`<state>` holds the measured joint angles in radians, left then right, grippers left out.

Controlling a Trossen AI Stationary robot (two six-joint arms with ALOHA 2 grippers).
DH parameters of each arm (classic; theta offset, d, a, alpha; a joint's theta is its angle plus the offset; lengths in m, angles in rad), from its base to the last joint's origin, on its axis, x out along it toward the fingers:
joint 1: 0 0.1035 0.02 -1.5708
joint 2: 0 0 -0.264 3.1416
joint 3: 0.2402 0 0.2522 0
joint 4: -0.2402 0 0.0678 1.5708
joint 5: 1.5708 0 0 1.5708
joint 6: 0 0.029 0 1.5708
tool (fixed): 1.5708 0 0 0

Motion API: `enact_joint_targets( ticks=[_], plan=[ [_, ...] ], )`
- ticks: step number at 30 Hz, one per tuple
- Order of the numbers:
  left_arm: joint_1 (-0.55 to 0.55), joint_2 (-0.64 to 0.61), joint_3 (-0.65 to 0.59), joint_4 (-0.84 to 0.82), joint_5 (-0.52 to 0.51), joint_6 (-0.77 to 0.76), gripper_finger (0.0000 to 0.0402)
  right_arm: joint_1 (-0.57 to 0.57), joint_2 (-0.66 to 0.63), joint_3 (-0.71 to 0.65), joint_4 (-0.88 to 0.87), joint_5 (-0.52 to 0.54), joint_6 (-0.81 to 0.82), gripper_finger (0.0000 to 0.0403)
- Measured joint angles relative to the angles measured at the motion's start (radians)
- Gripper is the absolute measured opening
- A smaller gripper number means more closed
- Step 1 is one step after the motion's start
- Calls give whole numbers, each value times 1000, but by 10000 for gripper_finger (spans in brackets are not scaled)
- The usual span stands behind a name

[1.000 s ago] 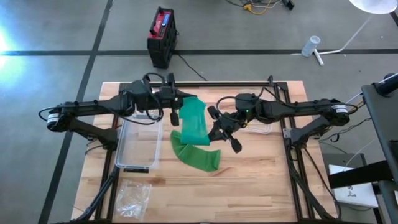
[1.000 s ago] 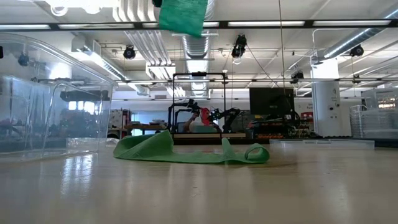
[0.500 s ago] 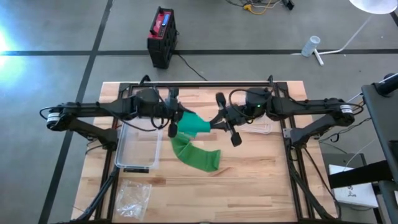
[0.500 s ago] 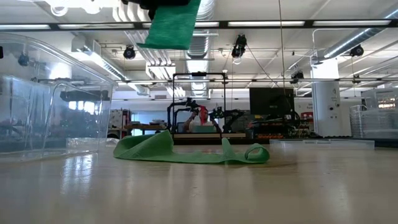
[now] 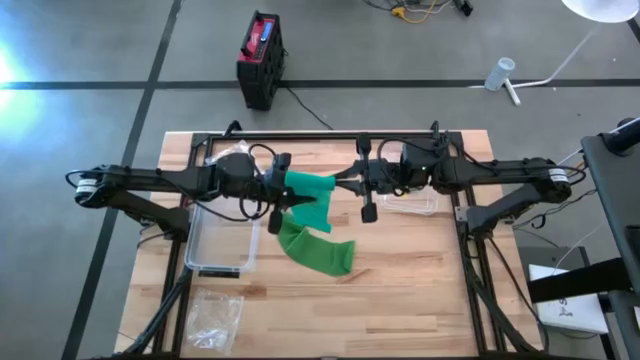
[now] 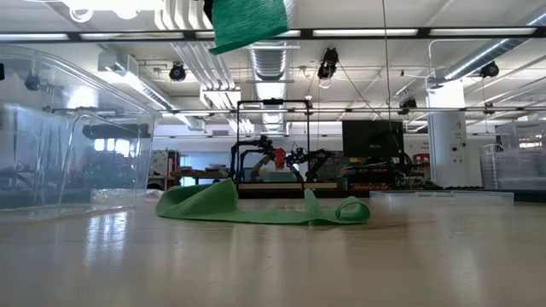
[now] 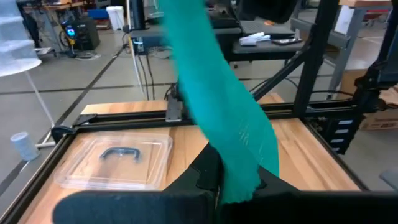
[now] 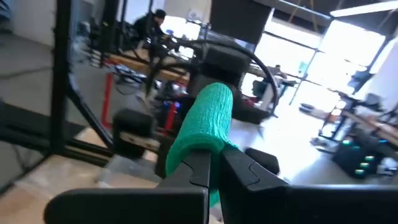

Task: Roll bandage
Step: Roll the light green bandage

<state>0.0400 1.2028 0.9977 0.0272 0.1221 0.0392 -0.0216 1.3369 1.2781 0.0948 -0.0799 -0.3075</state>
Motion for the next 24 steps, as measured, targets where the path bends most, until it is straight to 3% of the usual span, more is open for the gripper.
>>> enact_joint_targets(
  ticks=[12,19,24],
  plan=[
    [-21,-55,0,-19,3,-27,0,0,0,-6,-7,87,-123,3],
    [-33,-59,-1,43,109,-80,0,-2,2,-24,-5,136,-141,3],
    [-34,-59,-2,111,124,-141,0,-3,3,-39,-5,169,-139,3]
  ],
)
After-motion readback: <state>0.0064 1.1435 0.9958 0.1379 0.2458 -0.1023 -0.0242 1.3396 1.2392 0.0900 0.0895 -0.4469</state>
